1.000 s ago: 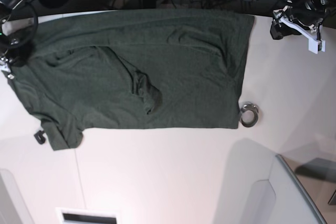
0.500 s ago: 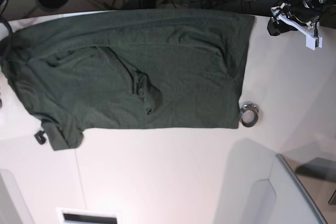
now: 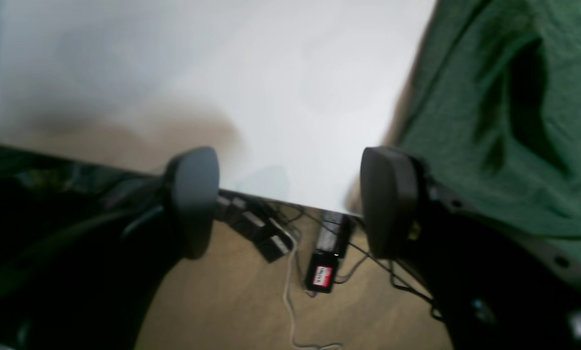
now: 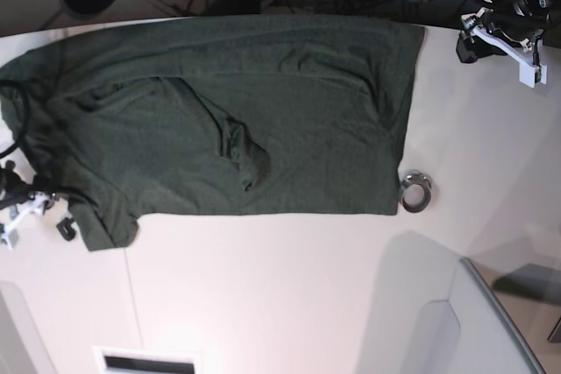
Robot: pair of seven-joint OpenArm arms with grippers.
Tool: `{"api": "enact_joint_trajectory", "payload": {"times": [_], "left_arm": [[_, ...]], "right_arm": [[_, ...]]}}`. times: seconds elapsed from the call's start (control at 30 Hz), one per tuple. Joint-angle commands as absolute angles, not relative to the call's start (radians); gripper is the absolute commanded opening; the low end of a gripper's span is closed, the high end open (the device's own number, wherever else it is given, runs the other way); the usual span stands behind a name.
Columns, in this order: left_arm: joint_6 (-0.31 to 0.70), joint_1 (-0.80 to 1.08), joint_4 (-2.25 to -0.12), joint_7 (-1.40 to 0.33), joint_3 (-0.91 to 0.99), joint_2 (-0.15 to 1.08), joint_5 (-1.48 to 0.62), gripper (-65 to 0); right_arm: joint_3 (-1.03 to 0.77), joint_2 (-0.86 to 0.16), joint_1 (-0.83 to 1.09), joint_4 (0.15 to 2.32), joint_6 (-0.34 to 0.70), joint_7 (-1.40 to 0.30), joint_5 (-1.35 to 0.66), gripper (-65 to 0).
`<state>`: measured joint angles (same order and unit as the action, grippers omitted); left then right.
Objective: Layout the t-shirt on the table in an organized manner, then fold the t-shirt properly
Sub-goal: 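Move the right gripper to the shirt hem corner and grasp it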
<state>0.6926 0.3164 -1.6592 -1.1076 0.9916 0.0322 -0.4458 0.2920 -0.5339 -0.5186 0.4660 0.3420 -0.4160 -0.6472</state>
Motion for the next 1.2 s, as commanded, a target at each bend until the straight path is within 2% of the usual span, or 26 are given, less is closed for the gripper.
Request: {"api": "enact_joint_trajectory", "payload": {"times": [0.0,0.17,0.3,0.4,0.6,0.73,0.97,1.07,1.13,1.17], "left_arm": [[0.698,0.318,-1.670,-1.092,0.995,0.044,-0.461,-21.6],[0.698,0.320,-1.670,-1.092,0.997,0.056,-0.461,-21.6],[0.698,0.314,-1.670,-1.092,0.997,0.058,-0.461,-21.6],[0.698,0.309,-1.670,-1.092,0.995,0.058,-0.461,-21.6],[0.698,0.311,-1.664,-1.092,0.995,0.058,-0.461,-21.6],[0.698,0.311,-1.632,-1.092,0.995,0.059,-0.461,-21.6],[0.698,0.317,-1.629,-1.092,0.995,0.059,-0.461,-21.6],[0.698,0.318,-1.632,-1.092,0.995,0.059,-0.461,-21.6],[0.698,0.318,-1.632,-1.092,0.995,0.059,-0.461,-21.6],[0.698,0.318,-1.632,-1.092,0.995,0.059,-0.461,-21.6]], "right_arm": [[0.302,-0.559,-0.541,0.473,0.346,-0.400,-0.647,-32.3],[0.314,-0.596,-0.538,0.490,0.363,-0.418,-0.645,-32.3],[0.426,-0.625,-0.536,0.547,0.414,-0.464,-0.645,-32.1],[0.493,-0.622,-0.541,0.549,0.414,-0.461,-0.645,-32.1],[0.503,-0.607,-0.542,0.549,0.415,-0.460,-0.645,-32.1],[0.503,-0.596,-0.541,0.495,0.412,-0.384,-0.602,-32.1],[0.495,-0.503,-0.565,0.328,0.417,-0.251,-0.440,-29.0],[0.493,-0.499,-0.565,0.329,0.417,-0.239,-0.441,-34.2],[0.493,-0.498,-0.565,0.331,0.417,-0.240,-0.441,-43.4],[0.493,-0.498,-0.565,0.331,0.417,-0.240,-0.441,-50.0]]}}
